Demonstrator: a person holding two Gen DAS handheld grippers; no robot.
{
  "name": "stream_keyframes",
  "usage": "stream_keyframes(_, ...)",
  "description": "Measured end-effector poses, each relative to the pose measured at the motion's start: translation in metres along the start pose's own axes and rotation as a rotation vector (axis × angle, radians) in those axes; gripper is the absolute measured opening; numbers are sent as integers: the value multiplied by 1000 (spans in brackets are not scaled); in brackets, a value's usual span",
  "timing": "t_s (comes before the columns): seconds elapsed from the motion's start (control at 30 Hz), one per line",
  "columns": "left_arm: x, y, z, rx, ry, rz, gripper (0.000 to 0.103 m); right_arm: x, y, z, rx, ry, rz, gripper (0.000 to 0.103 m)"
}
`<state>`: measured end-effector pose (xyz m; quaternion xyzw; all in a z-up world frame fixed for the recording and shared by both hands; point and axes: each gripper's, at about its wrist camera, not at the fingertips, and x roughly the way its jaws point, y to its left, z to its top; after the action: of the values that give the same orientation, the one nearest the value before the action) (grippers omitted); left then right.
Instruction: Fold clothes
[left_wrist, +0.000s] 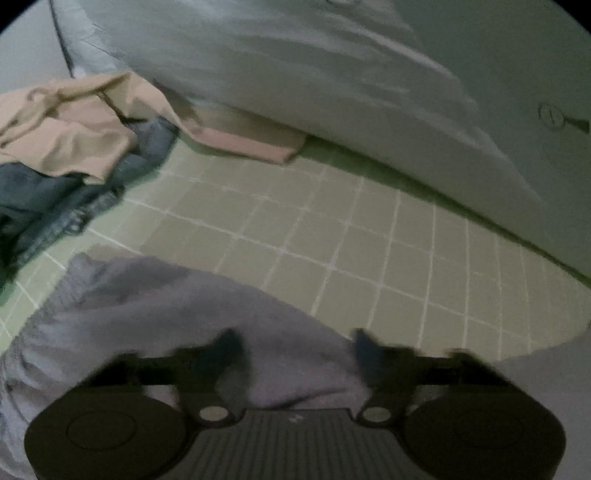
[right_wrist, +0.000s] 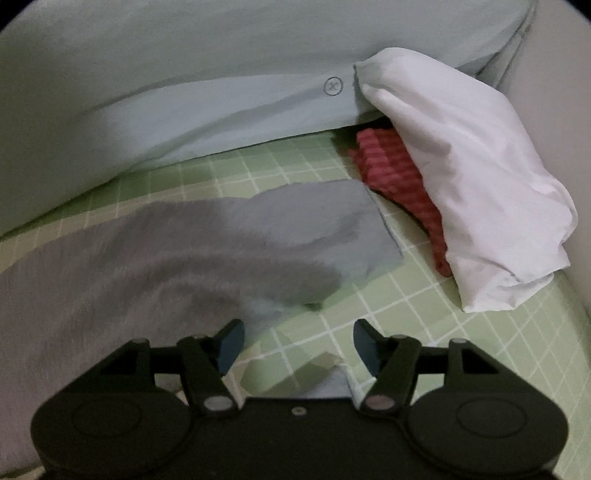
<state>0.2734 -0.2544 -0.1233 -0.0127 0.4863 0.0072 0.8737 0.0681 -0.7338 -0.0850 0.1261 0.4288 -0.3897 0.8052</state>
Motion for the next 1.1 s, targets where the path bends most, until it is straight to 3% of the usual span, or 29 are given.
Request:
stream_keyframes(0.03,1,-2,0,15,4,-1,13,0,1,0,-5,-1,-2,66)
stream_keyframes(0.07,1,-2,1,34,9,-10,2,0,2,-1,-11,-2,-4,66)
stream_keyframes(0.17,3,2,6,51,-13,-14,0,1,2,-2,-24,-5,-16,66)
stream_keyframes(0.3,4,19,31,56,-86,53,0,1,-2,-1,-7,-7,-23,66)
stream_keyframes(0.4,3,46,64,-23,-148,122,0,0,-5,0,0,-15,-30,66)
stream_keyframes(0.5,-7,80,91,-167,-220,135,1,-1,-8,0,14,-22,-36,66)
stream_keyframes(0.57,-14,89,97,-207,-255,160,1,-2,-12,0,37,-25,-33,66)
stream_keyframes(0.6,-17,92,100,-218,-267,175,3,-2,-13,0,50,-25,-30,66)
stream_keyframes(0.63,-20,93,100,-222,-271,182,13,-1,-16,0,75,-21,-21,66)
stream_keyframes(0.67,-23,92,96,-213,-265,175,32,0,-18,0,100,-16,-12,66)
stream_keyframes(0.73,-30,89,83,-172,-251,153,53,3,-23,0,156,-6,8,66)
stream_keyframes(0.77,-33,84,75,-148,-244,143,58,5,-26,-1,192,0,20,67)
stream_keyframes(0.9,-41,62,35,-71,-162,124,66,14,-36,-3,296,2,70,75)
stream_keyframes(1.1,-35,56,-16,-46,-27,126,71,25,-48,0,423,7,180,76)
